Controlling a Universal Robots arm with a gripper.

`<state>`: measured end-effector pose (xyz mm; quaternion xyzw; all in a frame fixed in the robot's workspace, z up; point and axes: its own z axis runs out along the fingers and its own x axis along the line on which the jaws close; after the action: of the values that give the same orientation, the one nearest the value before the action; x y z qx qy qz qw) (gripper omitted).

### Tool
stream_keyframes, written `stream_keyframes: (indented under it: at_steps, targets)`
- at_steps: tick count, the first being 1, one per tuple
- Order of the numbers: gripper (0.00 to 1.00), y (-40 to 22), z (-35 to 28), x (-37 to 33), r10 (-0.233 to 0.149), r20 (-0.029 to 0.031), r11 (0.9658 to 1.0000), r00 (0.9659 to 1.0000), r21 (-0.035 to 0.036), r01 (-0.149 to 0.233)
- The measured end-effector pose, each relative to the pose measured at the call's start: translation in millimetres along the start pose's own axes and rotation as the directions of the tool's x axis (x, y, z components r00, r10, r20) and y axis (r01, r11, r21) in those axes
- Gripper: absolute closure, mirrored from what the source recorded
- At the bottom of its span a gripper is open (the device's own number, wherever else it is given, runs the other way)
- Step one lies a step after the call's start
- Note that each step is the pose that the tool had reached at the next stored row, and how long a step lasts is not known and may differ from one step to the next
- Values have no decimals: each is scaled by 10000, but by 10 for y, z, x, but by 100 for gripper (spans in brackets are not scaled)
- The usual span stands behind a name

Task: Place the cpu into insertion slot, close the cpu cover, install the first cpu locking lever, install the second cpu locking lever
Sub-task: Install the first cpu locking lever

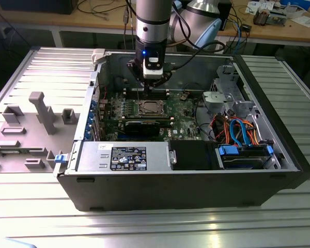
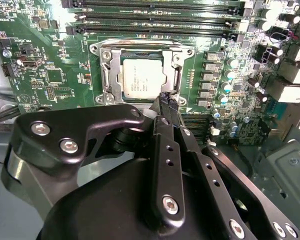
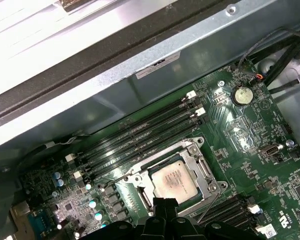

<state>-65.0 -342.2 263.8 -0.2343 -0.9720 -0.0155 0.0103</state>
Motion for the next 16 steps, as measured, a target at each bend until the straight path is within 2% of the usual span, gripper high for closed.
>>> stream_keyframes:
  at_steps: [4, 7, 9, 14, 16]
  targets:
    - [89, 0, 0, 0, -396, -10, 9992, 9992, 10, 396]
    - [89, 0, 0, 0, -903, -19, 9959, 9959, 35, 903]
    - [89, 0, 0, 0, -1308, -30, 9914, 9914, 46, 1308]
    - [89, -1, 1, 3, -1415, 60, 9899, 9899, 15, 1415]
    - [89, -2, 0, 3, -1436, 61, 9896, 9896, 15, 1435]
